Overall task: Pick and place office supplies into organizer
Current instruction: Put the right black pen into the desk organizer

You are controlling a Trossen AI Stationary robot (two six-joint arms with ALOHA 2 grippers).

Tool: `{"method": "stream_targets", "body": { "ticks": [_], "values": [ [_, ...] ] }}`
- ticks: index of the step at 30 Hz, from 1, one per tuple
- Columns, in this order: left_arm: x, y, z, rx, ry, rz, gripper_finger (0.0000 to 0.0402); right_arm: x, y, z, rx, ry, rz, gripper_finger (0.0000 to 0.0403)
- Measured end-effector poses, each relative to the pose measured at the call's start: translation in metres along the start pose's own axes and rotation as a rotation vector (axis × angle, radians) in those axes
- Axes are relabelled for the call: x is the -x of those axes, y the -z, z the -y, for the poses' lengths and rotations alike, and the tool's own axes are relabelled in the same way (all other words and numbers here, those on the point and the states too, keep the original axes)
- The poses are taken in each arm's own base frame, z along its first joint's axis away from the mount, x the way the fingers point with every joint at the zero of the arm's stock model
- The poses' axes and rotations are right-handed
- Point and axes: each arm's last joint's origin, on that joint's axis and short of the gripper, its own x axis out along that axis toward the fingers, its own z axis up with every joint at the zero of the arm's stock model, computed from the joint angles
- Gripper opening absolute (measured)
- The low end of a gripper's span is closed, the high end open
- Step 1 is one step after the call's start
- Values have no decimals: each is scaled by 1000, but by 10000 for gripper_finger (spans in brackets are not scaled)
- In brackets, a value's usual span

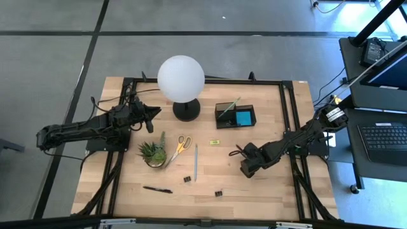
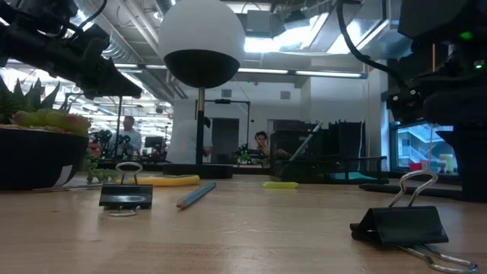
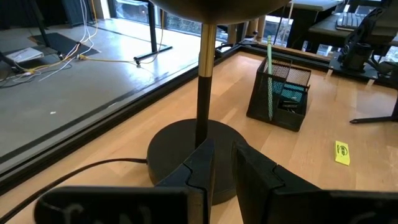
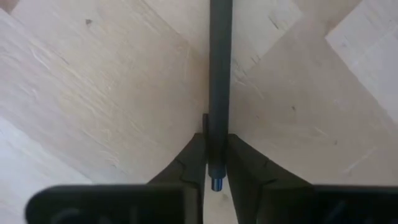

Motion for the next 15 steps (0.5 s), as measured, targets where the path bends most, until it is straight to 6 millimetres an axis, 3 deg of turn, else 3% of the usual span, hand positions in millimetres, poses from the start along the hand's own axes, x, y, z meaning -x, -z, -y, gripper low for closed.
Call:
{"method": "stream_targets", "body": {
  "ticks": [15],
  "values": [
    [0, 0, 0, 0, 0, 0, 47, 12, -4, -11, 75, 6, -12, 50]
  ]
}}
